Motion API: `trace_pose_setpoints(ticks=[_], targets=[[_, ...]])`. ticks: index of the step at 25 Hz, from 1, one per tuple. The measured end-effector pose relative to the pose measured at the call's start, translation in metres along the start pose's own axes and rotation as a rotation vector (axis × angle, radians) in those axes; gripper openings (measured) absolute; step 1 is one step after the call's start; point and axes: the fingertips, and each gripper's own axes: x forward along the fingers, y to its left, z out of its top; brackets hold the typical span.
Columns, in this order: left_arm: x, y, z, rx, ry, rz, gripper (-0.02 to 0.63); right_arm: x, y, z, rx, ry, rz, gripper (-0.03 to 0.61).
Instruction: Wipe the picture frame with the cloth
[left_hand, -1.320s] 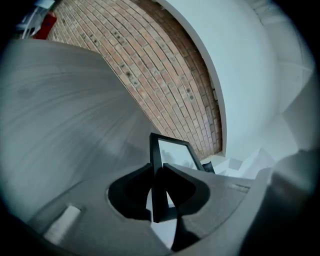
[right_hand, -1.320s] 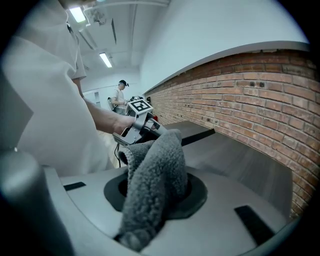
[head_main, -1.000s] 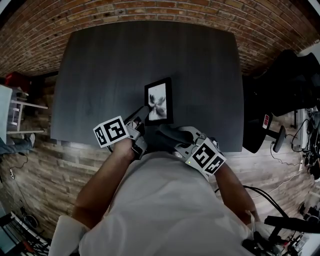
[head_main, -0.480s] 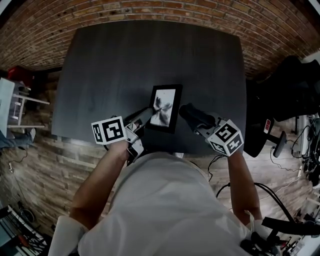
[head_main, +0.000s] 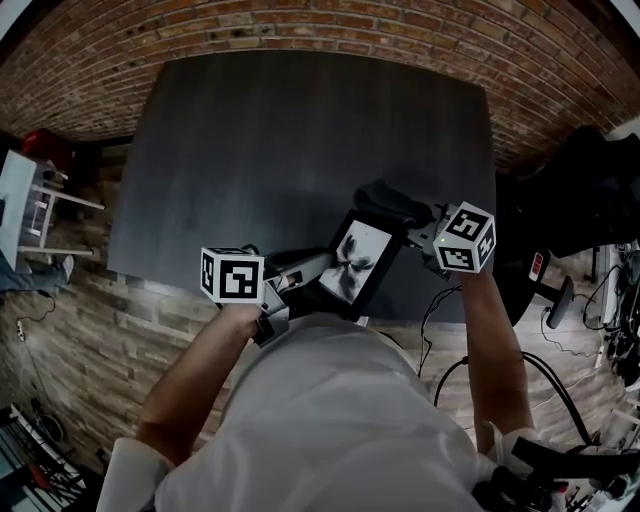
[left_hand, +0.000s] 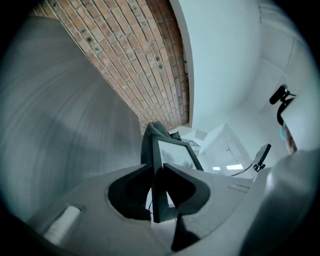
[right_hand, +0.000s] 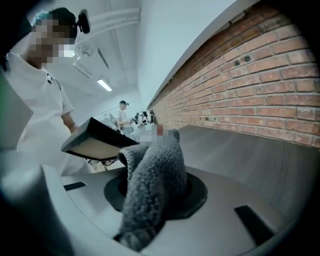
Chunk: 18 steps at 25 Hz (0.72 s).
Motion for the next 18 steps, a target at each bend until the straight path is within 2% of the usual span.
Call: trace_pose_setpoints(ticks=[3, 6, 10, 18], targets=[[-0.004, 0.004, 0.000, -0.019, 0.001, -0.007, 0.077, 0.000, 0.013, 0.008, 0.002, -0.046, 0.065, 0.084], [-0.010, 0.014, 0.001, -0.042, -0.011, 0.019, 0.077, -0.008, 0.016, 0.012, 0.004, -0.074, 0.060, 0.084], [-0.020, 0.032, 0.003, -0.056, -0.033, 0.069, 0.077, -0.021, 0.018, 0.018, -0.005, -0.100, 0.013, 0.084], [-0.020, 0.044, 0.005, -0.065, -0.051, 0.112, 0.077, -0.053, 0.018, 0.031, -0.065, -0.146, -0.124, 0.083]])
